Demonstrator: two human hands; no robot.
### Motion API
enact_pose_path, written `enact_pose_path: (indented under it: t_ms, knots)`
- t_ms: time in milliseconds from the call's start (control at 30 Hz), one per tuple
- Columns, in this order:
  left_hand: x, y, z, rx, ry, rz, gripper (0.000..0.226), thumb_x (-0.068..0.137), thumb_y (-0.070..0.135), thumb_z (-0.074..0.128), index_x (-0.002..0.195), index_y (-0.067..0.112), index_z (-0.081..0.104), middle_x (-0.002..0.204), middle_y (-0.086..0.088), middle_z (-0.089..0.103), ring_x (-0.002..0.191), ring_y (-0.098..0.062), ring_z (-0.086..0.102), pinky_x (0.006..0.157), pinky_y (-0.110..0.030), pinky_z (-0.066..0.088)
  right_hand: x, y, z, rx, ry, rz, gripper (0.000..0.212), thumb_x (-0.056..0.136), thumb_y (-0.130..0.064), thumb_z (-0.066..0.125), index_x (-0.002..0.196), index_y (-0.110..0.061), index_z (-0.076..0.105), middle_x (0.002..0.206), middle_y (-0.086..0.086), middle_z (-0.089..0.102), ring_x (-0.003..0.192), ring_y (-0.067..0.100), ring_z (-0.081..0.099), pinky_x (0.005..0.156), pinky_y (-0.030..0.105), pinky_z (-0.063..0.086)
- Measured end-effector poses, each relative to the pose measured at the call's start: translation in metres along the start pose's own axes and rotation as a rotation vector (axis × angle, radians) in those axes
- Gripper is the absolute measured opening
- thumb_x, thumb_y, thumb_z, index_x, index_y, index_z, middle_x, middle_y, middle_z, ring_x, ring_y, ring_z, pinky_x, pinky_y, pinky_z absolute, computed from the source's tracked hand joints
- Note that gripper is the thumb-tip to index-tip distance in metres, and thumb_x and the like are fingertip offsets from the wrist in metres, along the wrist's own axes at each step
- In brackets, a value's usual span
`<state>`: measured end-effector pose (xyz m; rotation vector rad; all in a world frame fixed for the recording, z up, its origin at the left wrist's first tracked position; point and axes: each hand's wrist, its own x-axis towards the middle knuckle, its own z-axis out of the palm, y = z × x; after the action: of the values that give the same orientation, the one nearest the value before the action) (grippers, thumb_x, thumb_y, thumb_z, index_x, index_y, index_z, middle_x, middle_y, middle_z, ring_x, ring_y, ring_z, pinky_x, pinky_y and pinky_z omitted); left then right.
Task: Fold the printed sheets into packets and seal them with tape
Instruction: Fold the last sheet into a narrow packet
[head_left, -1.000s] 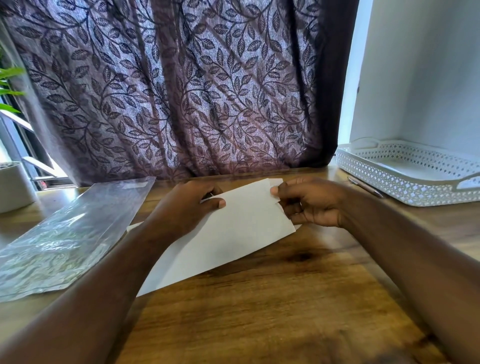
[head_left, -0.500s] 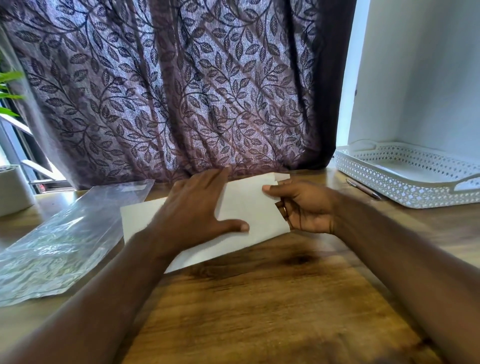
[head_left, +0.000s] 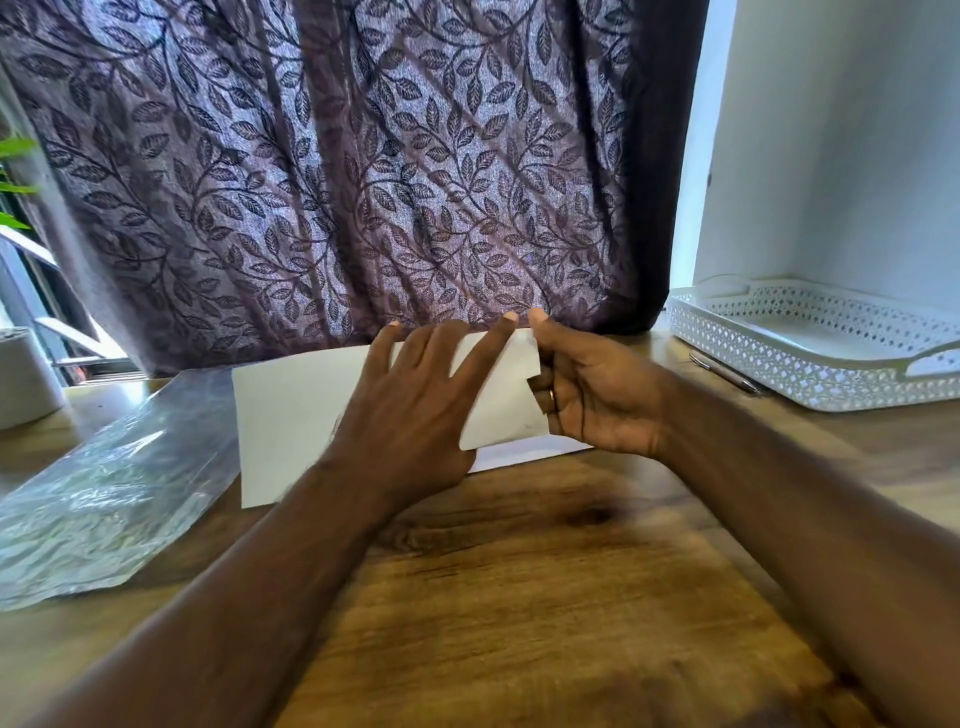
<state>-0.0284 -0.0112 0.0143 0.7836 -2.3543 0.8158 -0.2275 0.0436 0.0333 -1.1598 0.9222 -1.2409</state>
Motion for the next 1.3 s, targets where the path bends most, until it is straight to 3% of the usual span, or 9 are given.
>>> enact_pose_path:
  t_ms: [167, 267, 333, 400, 533, 733, 967, 1133, 1300]
  knots:
    - [-0.003, -0.019, 0.001, -0.011, 0.008, -0.064, 0.106, 0.07, 0.051, 0.064, 0.159, 0.022, 0.015, 0.135, -0.01, 0.048, 0.119, -0.033, 0.048, 0.105, -0.053, 0.037, 0.001, -0.011, -0.029, -0.13, 0.235, -0.124, 0.04, 0.104, -0.033, 0.049, 0.103, 0.001, 0.07, 0.085, 0.016, 0.075, 0.075, 0.028, 0.071, 0.07, 0.038, 0.061]
    - [-0.006, -0.029, 0.006, -0.011, -0.029, -0.096, 0.111, 0.069, 0.057, 0.065, 0.159, 0.022, 0.011, 0.137, -0.01, 0.047, 0.121, -0.034, 0.048, 0.105, -0.056, 0.037, 0.007, -0.008, -0.053, -0.574, 0.356, -0.109, 0.022, 0.1, -0.021, 0.06, 0.099, -0.001, 0.071, 0.092, 0.019, 0.074, 0.076, 0.026, 0.066, 0.067, 0.038, 0.056]
    - [-0.007, -0.033, 0.009, -0.006, -0.051, -0.103, 0.114, 0.068, 0.06, 0.063, 0.16, 0.021, 0.008, 0.137, -0.01, 0.047, 0.12, -0.033, 0.048, 0.105, -0.056, 0.037, 0.013, -0.004, -0.058, -0.971, 0.302, 0.002, 0.022, 0.09, -0.026, 0.074, 0.102, -0.008, 0.072, 0.103, 0.015, 0.073, 0.085, 0.023, 0.066, 0.073, 0.036, 0.053]
    - [-0.007, -0.036, 0.011, -0.003, -0.057, -0.111, 0.117, 0.067, 0.063, 0.064, 0.16, 0.021, 0.007, 0.137, -0.01, 0.047, 0.119, -0.033, 0.049, 0.105, -0.055, 0.038, 0.019, 0.0, -0.055, -1.252, 0.178, 0.154, 0.048, 0.081, -0.039, 0.081, 0.12, -0.016, 0.068, 0.118, 0.004, 0.067, 0.106, 0.02, 0.062, 0.088, 0.034, 0.05]
    - [-0.008, -0.04, 0.013, -0.009, -0.053, -0.131, 0.121, 0.064, 0.067, 0.066, 0.16, 0.022, 0.007, 0.138, -0.009, 0.046, 0.12, -0.033, 0.048, 0.108, -0.057, 0.035, 0.022, 0.0, -0.044, -1.359, 0.037, 0.276, 0.074, 0.074, -0.051, 0.084, 0.136, -0.022, 0.055, 0.134, -0.007, 0.056, 0.12, 0.014, 0.054, 0.102, 0.035, 0.045]
    - [-0.008, -0.043, 0.014, -0.038, -0.085, -0.17, 0.129, 0.06, 0.067, 0.072, 0.159, 0.025, 0.001, 0.141, -0.006, 0.041, 0.124, -0.032, 0.046, 0.112, -0.06, 0.031, 0.014, -0.007, -0.043, -1.391, 0.073, 0.364, 0.065, 0.075, -0.05, 0.082, 0.126, -0.017, 0.057, 0.12, -0.004, 0.058, 0.112, 0.017, 0.054, 0.091, 0.032, 0.045]
    - [-0.009, -0.049, 0.012, -0.103, -0.03, -0.234, 0.128, 0.061, 0.07, 0.073, 0.159, 0.025, 0.004, 0.139, -0.006, 0.044, 0.124, -0.032, 0.046, 0.11, -0.057, 0.034, -0.001, -0.012, -0.077, -0.935, 0.396, 0.026, 0.026, 0.08, 0.001, 0.078, 0.102, -0.008, 0.07, 0.094, 0.015, 0.071, 0.075, 0.021, 0.065, 0.052, 0.024, 0.048]
    - [-0.01, -0.054, 0.01, -0.138, -0.052, -0.267, 0.136, 0.057, 0.07, 0.078, 0.159, 0.027, -0.001, 0.141, -0.007, 0.041, 0.128, -0.033, 0.044, 0.113, -0.059, 0.031, -0.011, -0.034, -0.095, -0.649, 0.775, -0.381, 0.034, 0.077, 0.005, 0.077, 0.105, -0.013, 0.072, 0.088, 0.004, 0.068, 0.081, 0.024, 0.065, 0.07, 0.037, 0.055]
    - [-0.011, -0.056, 0.011, -0.128, -0.06, -0.28, 0.137, 0.057, 0.073, 0.076, 0.159, 0.027, -0.002, 0.143, -0.007, 0.04, 0.129, -0.033, 0.044, 0.114, -0.059, 0.03, -0.02, -0.045, -0.095, -0.557, 0.715, -0.51, 0.032, 0.079, 0.003, 0.078, 0.105, -0.015, 0.072, 0.088, -0.001, 0.07, 0.084, 0.022, 0.067, 0.08, 0.048, 0.061]
